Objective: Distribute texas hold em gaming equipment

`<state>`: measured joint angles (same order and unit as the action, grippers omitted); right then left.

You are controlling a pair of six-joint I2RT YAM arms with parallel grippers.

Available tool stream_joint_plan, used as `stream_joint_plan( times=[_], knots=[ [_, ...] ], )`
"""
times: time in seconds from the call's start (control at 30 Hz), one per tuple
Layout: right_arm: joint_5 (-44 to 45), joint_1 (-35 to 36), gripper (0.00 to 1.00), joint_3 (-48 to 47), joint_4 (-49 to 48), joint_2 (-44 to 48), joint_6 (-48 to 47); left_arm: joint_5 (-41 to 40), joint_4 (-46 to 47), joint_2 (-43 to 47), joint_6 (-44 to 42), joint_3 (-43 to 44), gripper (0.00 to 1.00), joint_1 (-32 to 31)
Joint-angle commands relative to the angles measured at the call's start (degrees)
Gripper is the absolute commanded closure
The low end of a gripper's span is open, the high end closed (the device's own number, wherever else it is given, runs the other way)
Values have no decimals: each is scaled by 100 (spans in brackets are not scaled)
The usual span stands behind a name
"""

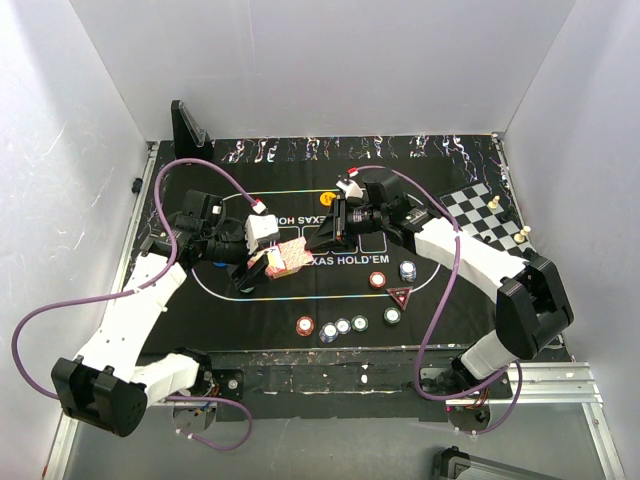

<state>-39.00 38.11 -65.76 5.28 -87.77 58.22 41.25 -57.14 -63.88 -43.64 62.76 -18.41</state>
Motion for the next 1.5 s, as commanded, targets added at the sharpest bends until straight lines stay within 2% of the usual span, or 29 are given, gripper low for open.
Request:
stream_joint_plan(
  times=[0.0, 0.07, 0.17, 0.23, 0.3, 0.4, 0.63, 0.83, 0.93, 1.47],
  knots=[
    [-63, -58, 78, -34, 52, 216, -91, 313, 283, 253, 136, -71, 100, -22],
    [-72, -58, 73, -95, 201, 164, -178, 322, 292, 244, 154, -62, 100, -13],
    [-63, -58, 47, -130, 377, 76, -241, 339, 292, 253, 154, -36, 100, -22],
    [-125, -40, 37, -96, 247, 67, -188, 339, 274, 244, 136, -18, 100, -13],
    [-116, 12, 32, -121, 140, 67, -153, 357, 283, 244, 127, -18, 100, -22],
    [-108, 144, 30, -305, 175, -73, -179, 401, 309, 227, 180, -1, 100, -22],
    [-178, 347, 33, -473, 88, -425, -65, 480, 388, 209, 356, 122, 100, -13],
    [-151, 320, 52, -332, -1, -294, -21, 462, 379, 244, 329, 78, 100, -13],
    [-108, 285, 57, -289, 17, -215, -47, 480, 362, 235, 330, 87, 100, -22],
    [-63, -75, 66, -87, 228, 128, -91, 673, 757, 385, 760, -62, 100, -13]
  ],
)
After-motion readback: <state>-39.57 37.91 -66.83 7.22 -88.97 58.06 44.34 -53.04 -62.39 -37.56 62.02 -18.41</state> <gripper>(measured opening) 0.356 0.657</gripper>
